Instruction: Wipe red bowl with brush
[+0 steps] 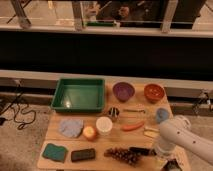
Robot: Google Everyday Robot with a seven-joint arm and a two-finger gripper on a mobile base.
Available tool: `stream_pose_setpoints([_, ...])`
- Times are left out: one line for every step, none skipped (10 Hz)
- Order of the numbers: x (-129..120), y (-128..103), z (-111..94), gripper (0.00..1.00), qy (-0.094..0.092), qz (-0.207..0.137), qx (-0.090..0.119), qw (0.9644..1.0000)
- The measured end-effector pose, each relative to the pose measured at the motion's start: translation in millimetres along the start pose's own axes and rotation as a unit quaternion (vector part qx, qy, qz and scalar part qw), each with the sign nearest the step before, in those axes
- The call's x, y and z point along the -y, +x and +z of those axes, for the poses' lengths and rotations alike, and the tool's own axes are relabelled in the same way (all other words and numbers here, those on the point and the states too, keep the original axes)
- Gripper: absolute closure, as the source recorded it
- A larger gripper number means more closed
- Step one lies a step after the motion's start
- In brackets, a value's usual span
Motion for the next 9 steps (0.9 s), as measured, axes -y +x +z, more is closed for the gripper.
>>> stream_pose_setpoints([-2, -2, 1, 0.63, -0.002, -0.003, 0.004, 1.0])
stream_pose_setpoints([-2, -2, 1, 0.74, -0.003, -0.005, 0.006, 1.0])
stream_pose_setpoints([-3, -3, 2, 0.84, -0.004, -0.007, 0.008, 0.9999])
stream_pose_setpoints([-3, -4, 2, 0.92, -0.005, -0.008, 0.01, 0.9999])
stream_pose_setpoints([-4, -3, 4, 0.99, -0.007, -0.008, 0.014, 0.9998])
stream_pose_setpoints([-6, -3, 4, 1.0, -0.01, -0.009, 0.023, 0.9997])
stream_pose_setpoints([-7, -3, 2, 1.0, -0.01, -0.008, 0.026, 0.9996])
stream_pose_setpoints([-7, -7, -2, 1.0, -0.008, -0.012, 0.029, 0.9995])
stream_pose_setpoints([-6, -14, -7, 1.0, -0.006, -0.018, 0.034, 0.9992])
